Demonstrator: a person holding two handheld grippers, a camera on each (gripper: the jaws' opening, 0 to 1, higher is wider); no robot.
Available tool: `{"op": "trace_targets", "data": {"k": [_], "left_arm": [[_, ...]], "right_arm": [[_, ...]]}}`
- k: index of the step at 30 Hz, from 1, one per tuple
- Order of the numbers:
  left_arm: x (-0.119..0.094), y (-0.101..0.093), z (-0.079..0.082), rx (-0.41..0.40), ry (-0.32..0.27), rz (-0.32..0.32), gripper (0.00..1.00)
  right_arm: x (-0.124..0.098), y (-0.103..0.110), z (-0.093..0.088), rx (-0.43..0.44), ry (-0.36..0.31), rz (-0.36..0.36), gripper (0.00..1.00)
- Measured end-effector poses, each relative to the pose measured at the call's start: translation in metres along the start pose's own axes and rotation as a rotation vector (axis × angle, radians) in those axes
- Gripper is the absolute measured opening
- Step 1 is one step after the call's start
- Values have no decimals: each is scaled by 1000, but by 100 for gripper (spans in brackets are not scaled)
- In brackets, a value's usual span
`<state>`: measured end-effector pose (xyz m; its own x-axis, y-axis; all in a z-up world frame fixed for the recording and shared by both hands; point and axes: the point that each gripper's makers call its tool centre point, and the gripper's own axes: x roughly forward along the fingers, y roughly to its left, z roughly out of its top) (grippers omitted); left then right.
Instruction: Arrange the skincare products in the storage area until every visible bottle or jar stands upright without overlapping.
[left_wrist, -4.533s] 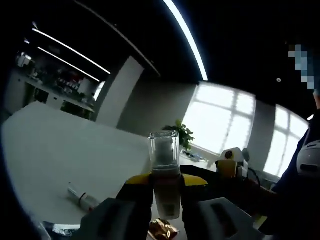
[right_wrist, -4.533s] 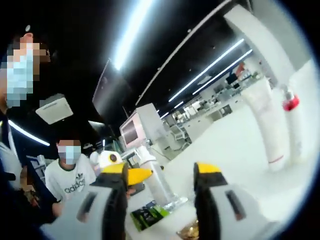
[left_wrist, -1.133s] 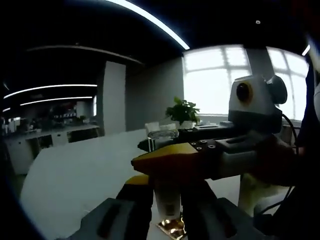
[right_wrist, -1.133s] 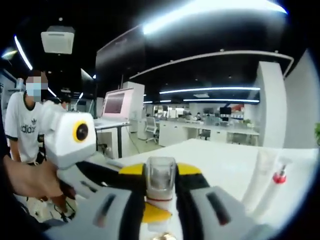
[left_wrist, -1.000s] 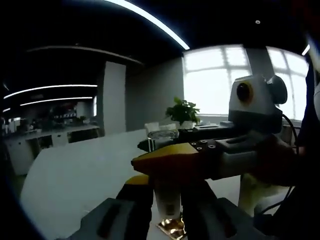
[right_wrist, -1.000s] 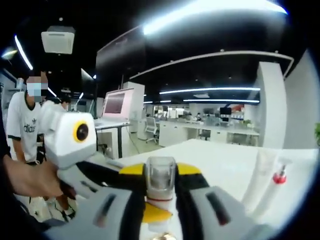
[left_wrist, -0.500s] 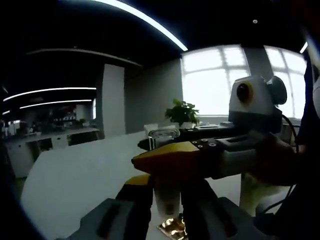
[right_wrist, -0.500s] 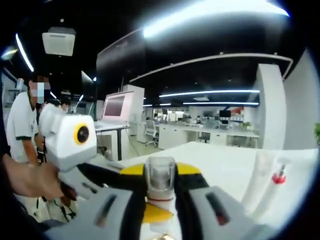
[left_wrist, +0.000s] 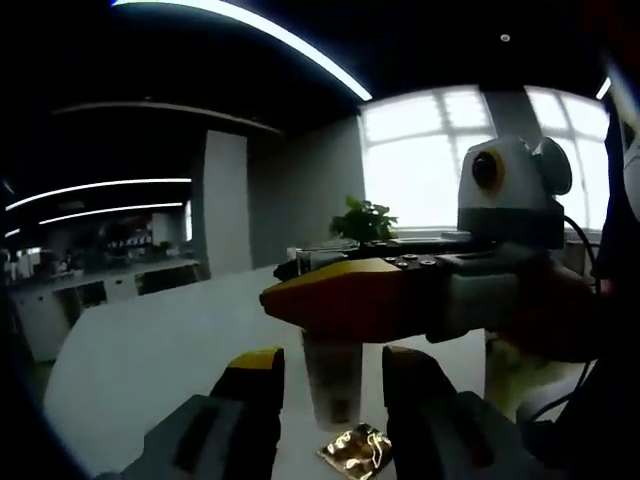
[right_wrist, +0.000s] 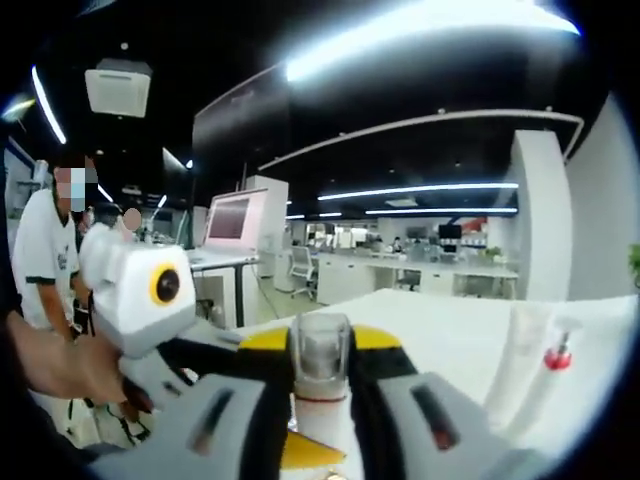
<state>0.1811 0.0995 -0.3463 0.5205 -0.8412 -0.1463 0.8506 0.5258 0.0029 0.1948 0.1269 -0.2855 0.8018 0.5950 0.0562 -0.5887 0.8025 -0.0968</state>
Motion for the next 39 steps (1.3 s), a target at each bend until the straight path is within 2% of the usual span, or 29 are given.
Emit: {"op": "trace_targets", "data": {"k": [6, 16, 18, 21, 24, 31, 35, 37, 39], "left_arm": [[1, -3, -3, 10, -10, 0, 59], [-4, -1, -6, 1, -30, 19, 78], [-5, -1, -5, -3, -40, 18, 80], [-8, 0, 3, -27, -87, 20, 85], [-10, 4, 8, -27, -118, 35, 94], [-15, 6, 7, -46, -143, 26, 99], [-22, 3, 10, -106, -202, -12, 99], [-25, 9, 2, -130, -186, -9, 100], [-28, 17, -6, -119, -163, 12, 100]], "right_arm": [[-1, -4, 0, -2, 2, -15, 20], [-7, -16, -3, 1, 9, -45, 20], [-9, -18, -2, 6, 4, -55, 20], [-12, -22, -2, 15, 1, -64, 20], [-14, -25, -1, 8, -1, -78, 20], [-22, -40, 4, 2, -14, -124, 20], [-29, -52, 4, -17, -13, -164, 20], [-32, -58, 2, -24, -6, -179, 20], [-37, -64, 1, -32, -3, -202, 20]]}}
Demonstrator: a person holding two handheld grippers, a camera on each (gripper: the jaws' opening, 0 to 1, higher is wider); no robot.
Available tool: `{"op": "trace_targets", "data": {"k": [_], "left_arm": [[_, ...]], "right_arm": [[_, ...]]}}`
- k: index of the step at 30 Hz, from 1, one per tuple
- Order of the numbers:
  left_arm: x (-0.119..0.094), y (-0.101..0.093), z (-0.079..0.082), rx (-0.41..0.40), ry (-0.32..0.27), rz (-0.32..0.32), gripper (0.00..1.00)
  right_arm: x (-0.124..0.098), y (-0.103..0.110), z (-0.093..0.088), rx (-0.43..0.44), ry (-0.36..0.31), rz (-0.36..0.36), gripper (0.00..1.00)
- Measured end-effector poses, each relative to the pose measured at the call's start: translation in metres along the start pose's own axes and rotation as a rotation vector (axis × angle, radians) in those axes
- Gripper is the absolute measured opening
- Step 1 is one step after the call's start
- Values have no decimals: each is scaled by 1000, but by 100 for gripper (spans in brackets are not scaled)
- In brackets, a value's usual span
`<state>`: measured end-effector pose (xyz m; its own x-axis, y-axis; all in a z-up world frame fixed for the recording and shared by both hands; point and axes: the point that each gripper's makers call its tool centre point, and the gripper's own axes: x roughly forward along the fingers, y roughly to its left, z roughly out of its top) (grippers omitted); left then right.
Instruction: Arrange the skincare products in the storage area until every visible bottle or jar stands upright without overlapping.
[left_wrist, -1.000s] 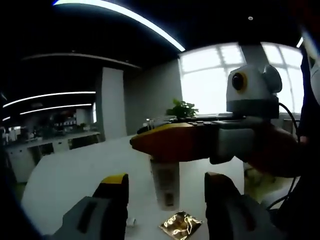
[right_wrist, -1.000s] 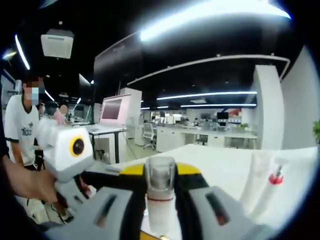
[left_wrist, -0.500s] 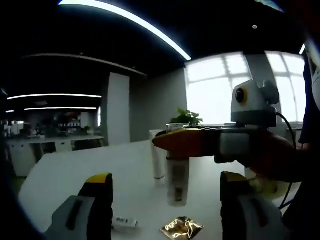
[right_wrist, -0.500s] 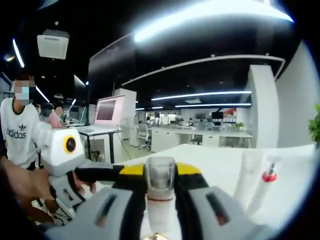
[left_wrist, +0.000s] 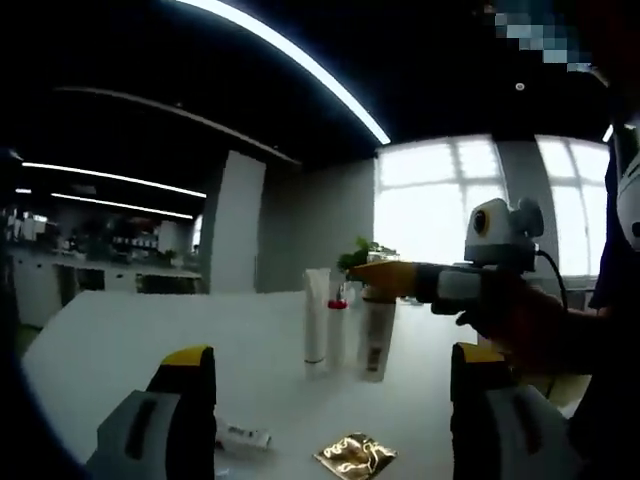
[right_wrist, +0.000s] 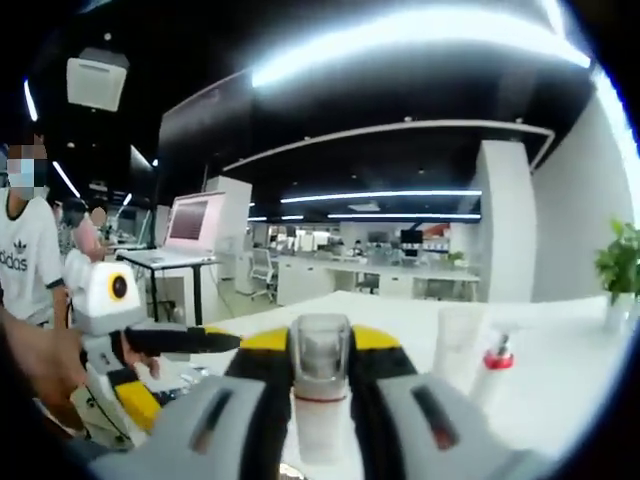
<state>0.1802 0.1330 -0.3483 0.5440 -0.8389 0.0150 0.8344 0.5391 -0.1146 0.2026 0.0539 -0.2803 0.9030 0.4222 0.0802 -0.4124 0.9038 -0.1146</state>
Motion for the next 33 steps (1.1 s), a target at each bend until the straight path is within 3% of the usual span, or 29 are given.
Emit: {"op": "trace_targets", "data": {"k": [7, 12, 17, 23, 27, 33], "left_arm": [[-15, 26, -9, -8, 28, 39, 100], [-18, 34, -13, -14, 54, 37, 100], [-25, 41, -15, 69, 76, 74, 100], [-33, 47, -26, 90, 127, 103, 100], [-36, 48, -28, 76, 128, 109, 100], [-35, 44, -35, 71, 163, 106, 100]], "right_arm": [[-15, -30, -8, -21, 23, -98, 20], [-27, -52, -7, -36, 13, -177, 20], [-37, -71, -10, -51, 13, -237, 20], [-47, -95, -26, -48, 33, -300, 20], [-50, -112, -37, -35, 37, -335, 20], [-53, -137, -49, -8, 11, -373, 20]]}}
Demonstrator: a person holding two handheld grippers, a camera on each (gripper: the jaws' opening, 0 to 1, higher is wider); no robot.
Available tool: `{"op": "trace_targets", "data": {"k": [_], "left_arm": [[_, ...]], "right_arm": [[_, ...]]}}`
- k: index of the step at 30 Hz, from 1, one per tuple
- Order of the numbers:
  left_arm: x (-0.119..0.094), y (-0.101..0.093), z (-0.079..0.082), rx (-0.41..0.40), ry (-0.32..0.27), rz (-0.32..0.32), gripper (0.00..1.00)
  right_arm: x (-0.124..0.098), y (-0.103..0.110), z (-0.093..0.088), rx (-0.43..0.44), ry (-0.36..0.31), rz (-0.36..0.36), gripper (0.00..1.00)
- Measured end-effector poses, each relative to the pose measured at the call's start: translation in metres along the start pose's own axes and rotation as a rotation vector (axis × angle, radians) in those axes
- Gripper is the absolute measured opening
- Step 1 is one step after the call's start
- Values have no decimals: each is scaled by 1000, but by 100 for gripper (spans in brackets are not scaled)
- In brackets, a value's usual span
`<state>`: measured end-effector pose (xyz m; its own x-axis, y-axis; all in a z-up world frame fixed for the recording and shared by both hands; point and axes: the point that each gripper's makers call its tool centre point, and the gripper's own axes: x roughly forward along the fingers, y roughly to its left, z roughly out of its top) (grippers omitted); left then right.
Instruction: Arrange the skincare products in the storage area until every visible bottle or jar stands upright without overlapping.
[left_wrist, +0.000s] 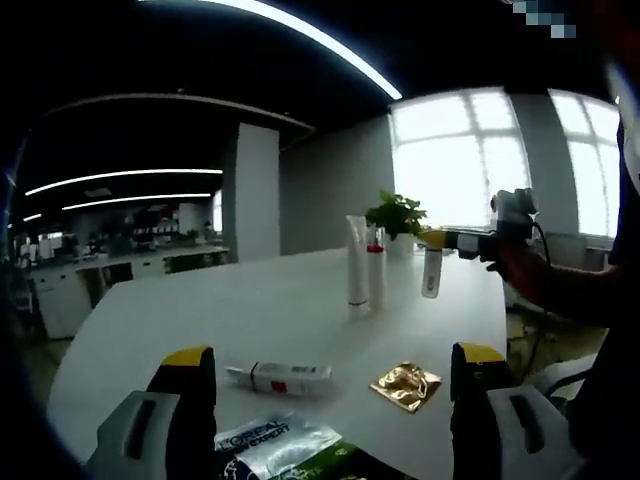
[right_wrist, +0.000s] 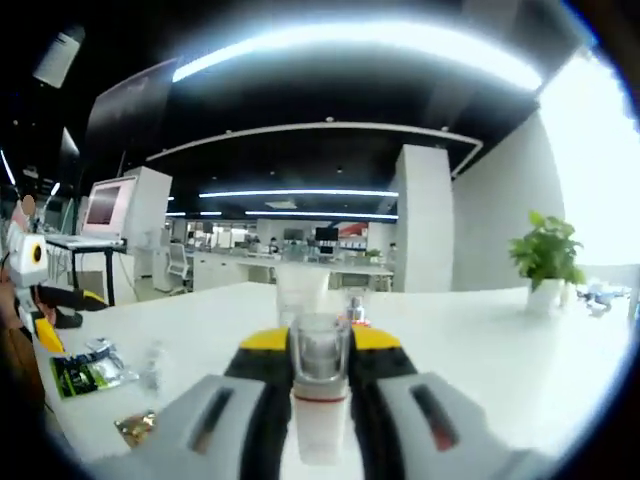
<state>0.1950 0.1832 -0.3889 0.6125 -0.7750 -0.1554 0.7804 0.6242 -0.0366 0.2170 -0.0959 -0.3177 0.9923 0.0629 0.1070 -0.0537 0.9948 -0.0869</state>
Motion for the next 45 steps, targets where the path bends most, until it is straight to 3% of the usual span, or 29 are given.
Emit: {"op": "trace_targets", "data": {"k": [14, 20, 45], "left_arm": [[8, 2, -3, -10, 26, 12, 100], [9, 0, -6, -20, 56, -15, 100], [0, 10, 1, 14, 40, 55, 100]], "right_arm": [[30, -16, -17, 23, -10, -33, 20], [37, -17, -22, 18, -8, -46, 20], [51, -26, -35, 20, 6, -34, 20]]}}
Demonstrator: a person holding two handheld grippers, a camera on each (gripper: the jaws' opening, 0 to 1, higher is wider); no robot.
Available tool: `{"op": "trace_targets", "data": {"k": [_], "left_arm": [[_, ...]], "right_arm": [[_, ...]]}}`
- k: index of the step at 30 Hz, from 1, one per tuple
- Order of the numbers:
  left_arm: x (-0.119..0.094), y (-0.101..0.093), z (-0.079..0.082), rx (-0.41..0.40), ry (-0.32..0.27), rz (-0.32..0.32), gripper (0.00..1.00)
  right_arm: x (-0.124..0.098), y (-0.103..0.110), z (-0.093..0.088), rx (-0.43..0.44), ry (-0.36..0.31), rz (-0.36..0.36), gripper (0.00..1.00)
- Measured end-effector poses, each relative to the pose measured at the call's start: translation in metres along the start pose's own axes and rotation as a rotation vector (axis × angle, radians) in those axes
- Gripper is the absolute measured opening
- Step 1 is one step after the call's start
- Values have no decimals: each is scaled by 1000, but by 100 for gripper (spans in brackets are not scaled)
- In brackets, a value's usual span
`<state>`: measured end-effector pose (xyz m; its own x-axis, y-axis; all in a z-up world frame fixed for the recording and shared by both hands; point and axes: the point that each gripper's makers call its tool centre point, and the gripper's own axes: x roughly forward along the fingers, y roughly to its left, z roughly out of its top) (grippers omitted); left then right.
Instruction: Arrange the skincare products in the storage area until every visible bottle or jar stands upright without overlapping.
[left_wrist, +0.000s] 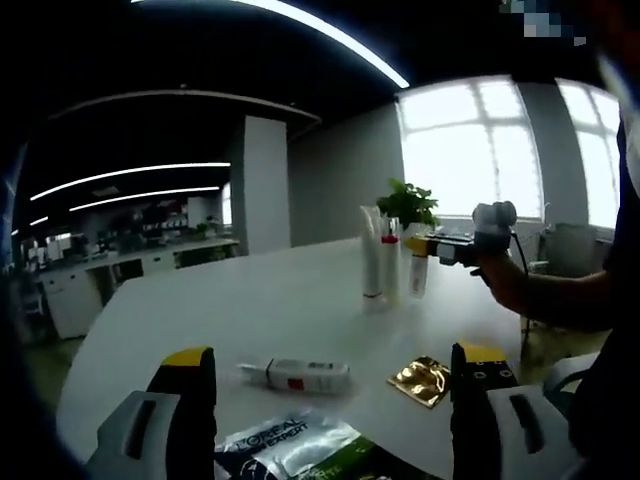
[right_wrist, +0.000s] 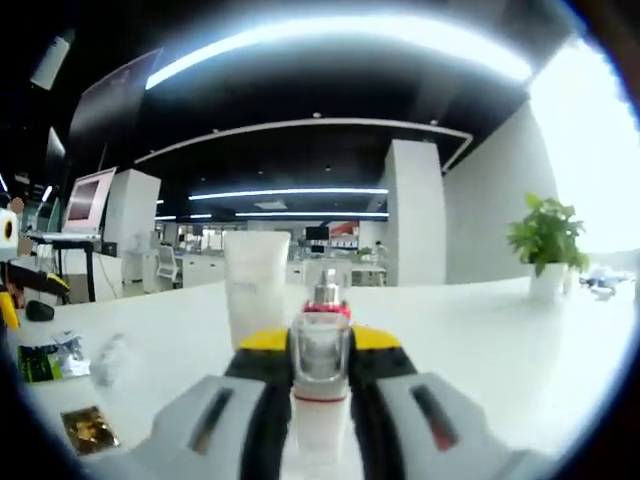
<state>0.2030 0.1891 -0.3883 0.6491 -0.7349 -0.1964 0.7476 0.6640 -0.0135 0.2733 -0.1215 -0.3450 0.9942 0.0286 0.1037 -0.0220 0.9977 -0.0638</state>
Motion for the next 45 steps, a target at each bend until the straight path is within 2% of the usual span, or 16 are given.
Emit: {"op": "trace_targets", "data": {"k": [3, 8, 11, 20, 28, 40, 45], "left_arm": [[0, -2, 3, -9, -21, -13, 99], [4, -1, -2, -4, 4, -12, 99], [4, -2, 2, -10, -13, -18, 99], [4, 3, -1, -10, 1, -12, 99], [6, -8, 2, -8, -4, -30, 99], [9, -9, -3, -8, 13, -41, 97], [9, -10, -8, -11, 27, -41, 96]], "right_arm": [[2, 0, -1, -4, 3, -2, 20], [6, -1, -2, -12, 9, -3, 20], [9, -1, -3, -10, 12, -2, 20], [11, 3, -5, -6, 23, 18, 20], [12, 2, -7, 2, 25, 25, 20], [15, 1, -19, 7, 58, 40, 20], [14, 3, -18, 8, 58, 52, 20]]}}
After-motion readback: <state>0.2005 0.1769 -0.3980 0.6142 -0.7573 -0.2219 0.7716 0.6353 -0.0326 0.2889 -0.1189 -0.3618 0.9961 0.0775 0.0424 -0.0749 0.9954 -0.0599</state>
